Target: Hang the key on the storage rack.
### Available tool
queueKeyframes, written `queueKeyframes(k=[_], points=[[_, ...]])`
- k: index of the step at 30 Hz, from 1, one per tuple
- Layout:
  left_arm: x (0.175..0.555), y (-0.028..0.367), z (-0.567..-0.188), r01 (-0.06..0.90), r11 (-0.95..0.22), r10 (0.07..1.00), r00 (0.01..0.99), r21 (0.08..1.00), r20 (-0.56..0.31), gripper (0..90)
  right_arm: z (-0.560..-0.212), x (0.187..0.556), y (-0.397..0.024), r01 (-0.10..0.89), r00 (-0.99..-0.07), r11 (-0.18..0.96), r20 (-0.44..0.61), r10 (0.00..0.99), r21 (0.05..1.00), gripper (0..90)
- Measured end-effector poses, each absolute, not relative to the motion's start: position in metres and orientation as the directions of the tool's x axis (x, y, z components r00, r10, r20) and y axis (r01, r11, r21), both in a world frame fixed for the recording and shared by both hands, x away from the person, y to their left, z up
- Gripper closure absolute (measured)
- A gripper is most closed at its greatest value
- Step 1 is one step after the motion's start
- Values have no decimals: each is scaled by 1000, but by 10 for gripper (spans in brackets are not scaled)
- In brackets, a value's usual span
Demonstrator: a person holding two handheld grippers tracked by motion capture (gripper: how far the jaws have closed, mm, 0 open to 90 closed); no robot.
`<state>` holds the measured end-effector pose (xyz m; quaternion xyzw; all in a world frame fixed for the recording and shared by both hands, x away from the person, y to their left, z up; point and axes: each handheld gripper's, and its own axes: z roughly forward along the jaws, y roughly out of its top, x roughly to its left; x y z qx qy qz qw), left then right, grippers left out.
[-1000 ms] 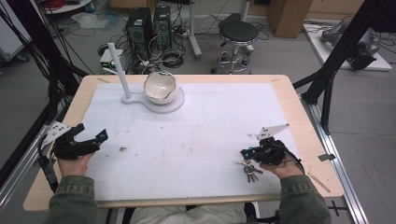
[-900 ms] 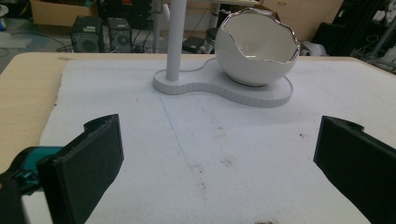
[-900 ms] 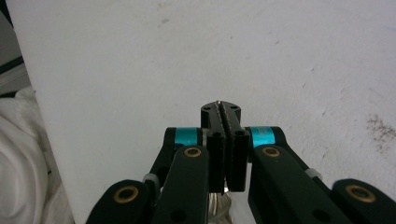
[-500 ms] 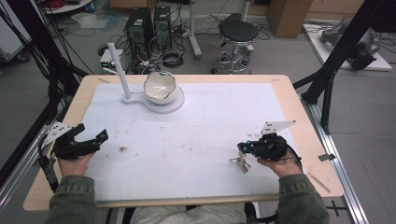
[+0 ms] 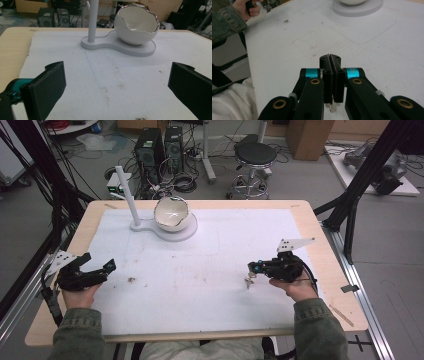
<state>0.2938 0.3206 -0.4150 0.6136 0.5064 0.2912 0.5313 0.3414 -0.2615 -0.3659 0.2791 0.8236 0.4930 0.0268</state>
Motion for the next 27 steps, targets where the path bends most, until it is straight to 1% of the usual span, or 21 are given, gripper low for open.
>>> queueKeyframes(k=[4, 11, 15, 19, 21, 27], points=[[294, 321, -415, 311, 83, 930, 318, 947, -186, 20, -354, 351, -256, 423, -849, 323, 246, 467, 847, 893], [294, 321, -416, 312, 85, 928, 321, 946, -190, 20, -327, 364, -236, 380, -871, 318, 219, 441, 869, 893], [294, 322, -416, 313, 93, 926, 322, 945, -198, 20, -314, 372, -224, 361, -886, 330, 211, 412, 872, 893], [296, 322, -417, 315, 95, 925, 323, 944, -201, 20, -300, 384, -212, 344, -892, 343, 191, 409, 874, 893], [296, 322, -417, 315, 97, 925, 321, 944, -203, 20, -292, 391, -206, 347, -894, 333, 202, 399, 877, 898], [296, 323, -418, 315, 97, 924, 325, 944, -203, 20, -273, 409, -175, 316, -906, 366, 164, 390, 875, 898]])
